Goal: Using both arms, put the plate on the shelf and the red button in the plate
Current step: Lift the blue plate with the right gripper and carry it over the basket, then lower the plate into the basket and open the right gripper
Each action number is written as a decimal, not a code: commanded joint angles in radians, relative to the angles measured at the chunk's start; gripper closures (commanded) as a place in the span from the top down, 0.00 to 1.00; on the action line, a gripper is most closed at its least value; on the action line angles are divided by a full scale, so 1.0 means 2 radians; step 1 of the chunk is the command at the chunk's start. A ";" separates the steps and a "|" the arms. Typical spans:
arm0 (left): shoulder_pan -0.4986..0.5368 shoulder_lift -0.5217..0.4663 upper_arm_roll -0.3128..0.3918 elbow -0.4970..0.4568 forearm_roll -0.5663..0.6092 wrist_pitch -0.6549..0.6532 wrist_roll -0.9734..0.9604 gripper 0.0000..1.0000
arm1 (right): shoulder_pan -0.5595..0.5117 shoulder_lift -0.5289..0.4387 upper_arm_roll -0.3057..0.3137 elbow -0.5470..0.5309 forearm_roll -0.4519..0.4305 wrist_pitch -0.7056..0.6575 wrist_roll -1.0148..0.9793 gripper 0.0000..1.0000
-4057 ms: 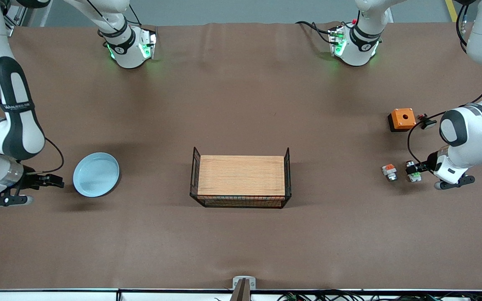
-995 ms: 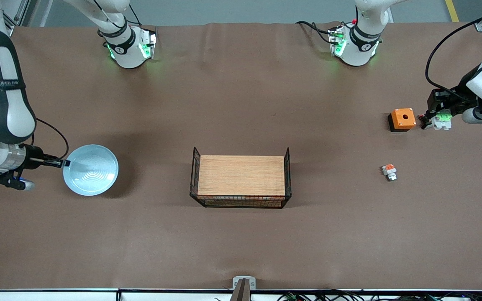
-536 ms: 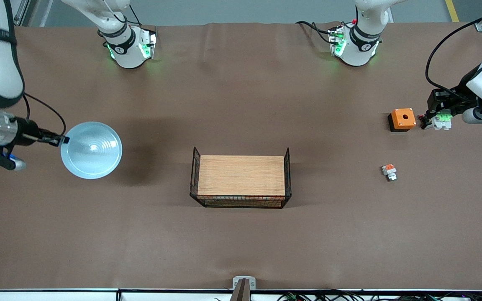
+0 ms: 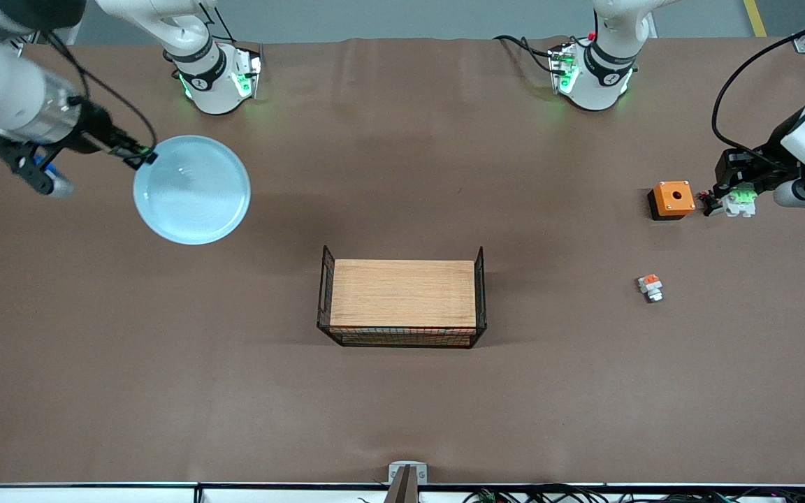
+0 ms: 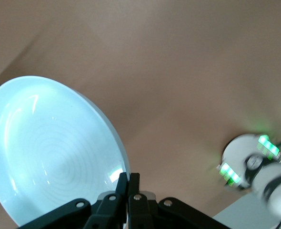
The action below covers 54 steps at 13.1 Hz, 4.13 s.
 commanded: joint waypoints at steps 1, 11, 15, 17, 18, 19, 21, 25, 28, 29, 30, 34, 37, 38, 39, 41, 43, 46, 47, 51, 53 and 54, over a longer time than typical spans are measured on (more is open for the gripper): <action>0.004 -0.004 -0.002 0.001 -0.002 -0.003 -0.006 0.00 | 0.070 0.008 -0.006 0.026 0.012 -0.001 0.162 0.00; 0.006 -0.004 0.003 0.000 -0.001 -0.003 -0.005 0.00 | 0.283 0.129 -0.008 0.132 0.016 0.146 0.666 0.00; 0.006 -0.004 0.003 0.001 -0.001 -0.003 -0.005 0.00 | 0.295 0.207 -0.008 0.190 0.011 0.176 0.699 0.00; 0.006 -0.004 0.003 0.001 -0.001 -0.003 -0.005 0.00 | 0.295 0.233 -0.009 0.201 0.006 0.197 0.696 0.00; 0.006 -0.004 0.003 0.001 -0.001 -0.004 -0.005 0.00 | 0.295 0.247 -0.009 0.208 -0.006 0.204 0.694 0.00; 0.006 -0.004 0.003 0.000 -0.001 -0.004 -0.005 0.00 | 0.299 0.258 -0.009 0.211 -0.012 0.210 0.692 0.00; 0.006 -0.004 0.003 0.001 -0.001 -0.003 -0.005 0.00 | 0.302 0.274 -0.009 0.213 -0.017 0.230 0.693 0.00; 0.006 -0.004 0.003 0.001 -0.001 -0.003 -0.005 0.00 | 0.298 0.298 -0.010 0.212 -0.026 0.245 0.673 0.00; 0.006 -0.003 0.003 0.000 -0.001 -0.003 -0.005 0.00 | 0.295 0.320 -0.011 0.212 -0.037 0.267 0.659 0.00; 0.006 -0.002 0.003 0.000 -0.001 -0.003 -0.005 0.00 | 0.295 0.325 -0.011 0.212 -0.044 0.268 0.657 0.00; 0.006 -0.002 0.003 0.000 -0.001 -0.002 -0.005 0.00 | 0.294 0.328 -0.011 0.212 -0.045 0.272 0.656 0.00; 0.006 -0.001 0.003 0.000 -0.001 -0.002 -0.006 0.00 | 0.287 0.342 -0.011 0.212 -0.045 0.285 0.642 0.00; 0.005 0.000 0.003 0.000 -0.001 -0.002 -0.006 0.00 | 0.279 0.348 -0.011 0.212 -0.045 0.300 0.642 0.01; 0.005 0.000 0.003 0.000 -0.001 -0.002 -0.006 0.00 | 0.277 0.354 -0.011 0.212 -0.046 0.302 0.641 0.01; 0.005 0.002 0.003 0.000 -0.001 -0.002 -0.006 0.00 | 0.277 0.357 -0.011 0.212 -0.046 0.307 0.636 0.01; 0.005 0.002 0.003 0.000 -0.001 -0.002 -0.006 0.00 | 0.276 0.362 -0.011 0.211 -0.046 0.313 0.625 0.03; 0.005 0.002 0.003 0.000 -0.001 -0.002 -0.007 0.00 | 0.276 0.365 -0.011 0.212 -0.046 0.314 0.625 0.16; 0.004 0.006 0.002 -0.001 -0.001 0.002 -0.023 0.00 | 0.275 0.365 -0.011 0.214 -0.044 0.310 0.629 0.92; 0.003 0.006 0.001 0.000 -0.001 0.003 -0.029 0.00 | 0.275 0.364 -0.011 0.213 -0.044 0.306 0.629 0.98; -0.005 0.013 -0.026 0.002 -0.007 0.009 -0.102 0.00 | 0.276 0.359 -0.009 0.258 -0.041 0.231 0.626 0.99; -0.006 0.015 -0.062 0.001 -0.007 0.009 -0.150 0.00 | 0.268 0.350 -0.006 0.286 -0.037 0.172 0.613 0.99; -0.006 0.024 -0.082 0.002 -0.007 0.009 -0.179 0.00 | 0.267 0.332 -0.006 0.290 -0.037 0.142 0.581 0.99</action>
